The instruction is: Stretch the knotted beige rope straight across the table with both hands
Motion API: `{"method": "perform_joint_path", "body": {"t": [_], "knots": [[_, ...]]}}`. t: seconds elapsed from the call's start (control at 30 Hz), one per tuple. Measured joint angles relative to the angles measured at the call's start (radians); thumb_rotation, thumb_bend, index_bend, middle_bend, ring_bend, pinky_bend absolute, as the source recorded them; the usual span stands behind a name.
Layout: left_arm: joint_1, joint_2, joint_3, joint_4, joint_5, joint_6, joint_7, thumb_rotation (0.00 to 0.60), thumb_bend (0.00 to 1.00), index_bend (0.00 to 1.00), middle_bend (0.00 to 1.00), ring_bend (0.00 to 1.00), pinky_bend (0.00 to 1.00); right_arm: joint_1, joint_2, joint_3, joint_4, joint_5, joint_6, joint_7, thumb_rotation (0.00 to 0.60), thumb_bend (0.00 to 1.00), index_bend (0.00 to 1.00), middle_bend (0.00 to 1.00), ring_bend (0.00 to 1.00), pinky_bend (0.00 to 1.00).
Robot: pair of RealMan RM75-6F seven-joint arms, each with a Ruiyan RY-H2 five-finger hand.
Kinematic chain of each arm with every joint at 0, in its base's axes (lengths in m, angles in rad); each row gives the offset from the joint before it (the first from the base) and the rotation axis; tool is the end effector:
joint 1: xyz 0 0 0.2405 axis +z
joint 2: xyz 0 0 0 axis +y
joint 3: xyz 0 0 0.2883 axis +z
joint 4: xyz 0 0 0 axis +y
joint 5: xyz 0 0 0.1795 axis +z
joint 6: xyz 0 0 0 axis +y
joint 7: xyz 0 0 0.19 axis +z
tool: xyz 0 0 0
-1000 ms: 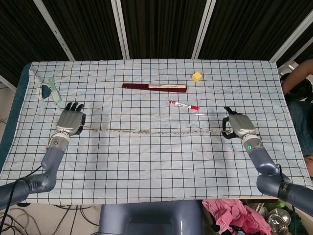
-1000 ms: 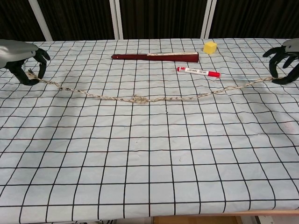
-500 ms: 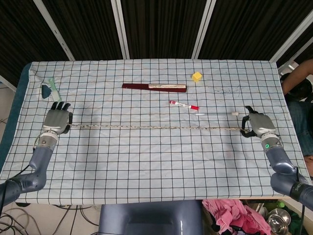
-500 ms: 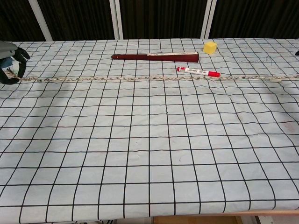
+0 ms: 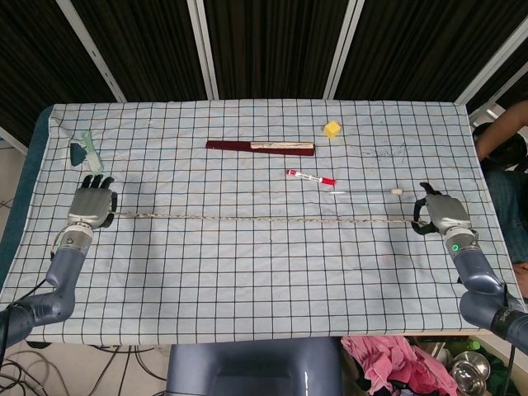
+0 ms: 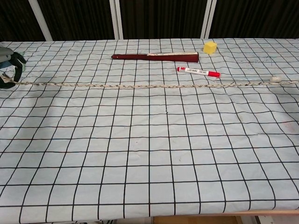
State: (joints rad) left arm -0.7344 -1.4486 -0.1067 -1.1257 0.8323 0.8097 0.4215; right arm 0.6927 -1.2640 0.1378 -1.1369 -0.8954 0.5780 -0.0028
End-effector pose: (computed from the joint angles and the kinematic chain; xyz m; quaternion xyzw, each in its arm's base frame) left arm -0.3082 0.4490 0.0756 -0.6962 -0.3818 -0.1825 0.5799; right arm -0.3452 -0.4407 0.1346 0.6245 -0.5226 0.2179 0.5380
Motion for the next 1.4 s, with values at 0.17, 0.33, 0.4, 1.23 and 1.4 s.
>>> {"method": "perform_joint_path", "body": {"t": [0.17, 0.33, 0.4, 1.23, 1.4], "knots": [[0.0, -0.01, 0.006, 0.012, -0.002, -0.018, 0.01, 0.6, 0.31, 0.51, 0.11, 0.0, 0.01, 0.009, 0.004, -0.013, -0.007, -0.017, -0.039, -0.006, 0.6, 0.41, 0.51, 0.0, 0.09, 0.18], [-0.001, -0.031, 0.019, 0.04, -0.021, -0.029, 0.048, 0.6, 0.15, 0.32, 0.08, 0.0, 0.01, 0.027, 0.004, -0.037, -0.002, 0.0, -0.091, -0.038, 0.6, 0.34, 0.27, 0.0, 0.08, 0.18], [-0.001, -0.037, 0.022, 0.048, -0.03, -0.033, 0.058, 0.6, 0.1, 0.23, 0.06, 0.0, 0.0, 0.036, 0.004, -0.049, 0.003, 0.014, -0.106, -0.055, 0.6, 0.29, 0.17, 0.0, 0.07, 0.18], [0.025, 0.194, -0.052, -0.325, -0.001, 0.117, 0.034, 0.6, 0.03, 0.11, 0.0, 0.0, 0.0, -0.002, 0.216, -0.024, -0.191, 0.047, 0.136, -0.01, 0.6, 0.14, 0.0, 0.0, 0.06, 0.18], [0.115, 0.271, -0.023, -0.489, 0.098, 0.282, 0.016, 0.6, 0.03, 0.12, 0.0, 0.0, 0.0, -0.114, 0.232, -0.037, -0.25, -0.126, 0.384, 0.02, 0.6, 0.14, 0.0, 0.0, 0.06, 0.18]]}}
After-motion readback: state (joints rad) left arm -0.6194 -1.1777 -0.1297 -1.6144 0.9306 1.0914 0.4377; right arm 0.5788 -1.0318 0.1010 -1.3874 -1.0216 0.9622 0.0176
